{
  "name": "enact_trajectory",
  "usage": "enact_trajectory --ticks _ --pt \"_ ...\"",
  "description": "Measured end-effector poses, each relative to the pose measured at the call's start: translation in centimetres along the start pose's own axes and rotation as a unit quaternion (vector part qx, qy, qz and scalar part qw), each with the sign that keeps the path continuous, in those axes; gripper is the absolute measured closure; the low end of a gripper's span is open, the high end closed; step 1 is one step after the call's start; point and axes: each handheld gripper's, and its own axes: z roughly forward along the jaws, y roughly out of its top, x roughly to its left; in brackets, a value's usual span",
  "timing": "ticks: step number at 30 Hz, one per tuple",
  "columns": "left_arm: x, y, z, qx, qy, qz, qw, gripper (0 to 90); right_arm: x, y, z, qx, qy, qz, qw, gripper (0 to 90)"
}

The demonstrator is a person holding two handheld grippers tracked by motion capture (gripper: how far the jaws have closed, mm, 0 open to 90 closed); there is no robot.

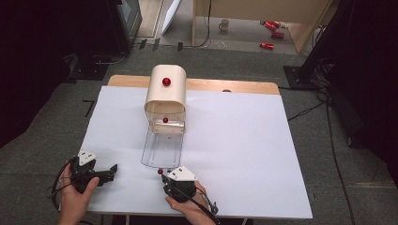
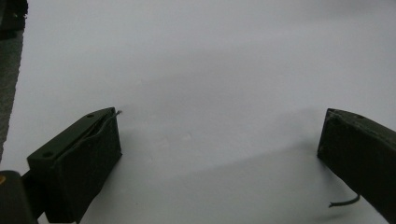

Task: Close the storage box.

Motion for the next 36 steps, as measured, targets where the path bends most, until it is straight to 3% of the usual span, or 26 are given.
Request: enact_trajectory --ticks 13,17,36 --pt "0.0 0.0 0.0 0.001 0.0 0.0 1.0 0.0 0.9 0.5 1.0 0.009 0.014 -0.003 0.9998 73.8" --pt "0.0 0.0 0.0 0.0 0.0 0.0 1.0 0.0 1.0 0.6 1.1 0.01 0.009 -0.004 0.9999 75.8" --pt "0.0 0.0 0.0 0.0 0.0 0.0 1.0 0.0 -0.4 3.2 0.0 -0.021 -0.006 -0.008 0.9997 75.5"
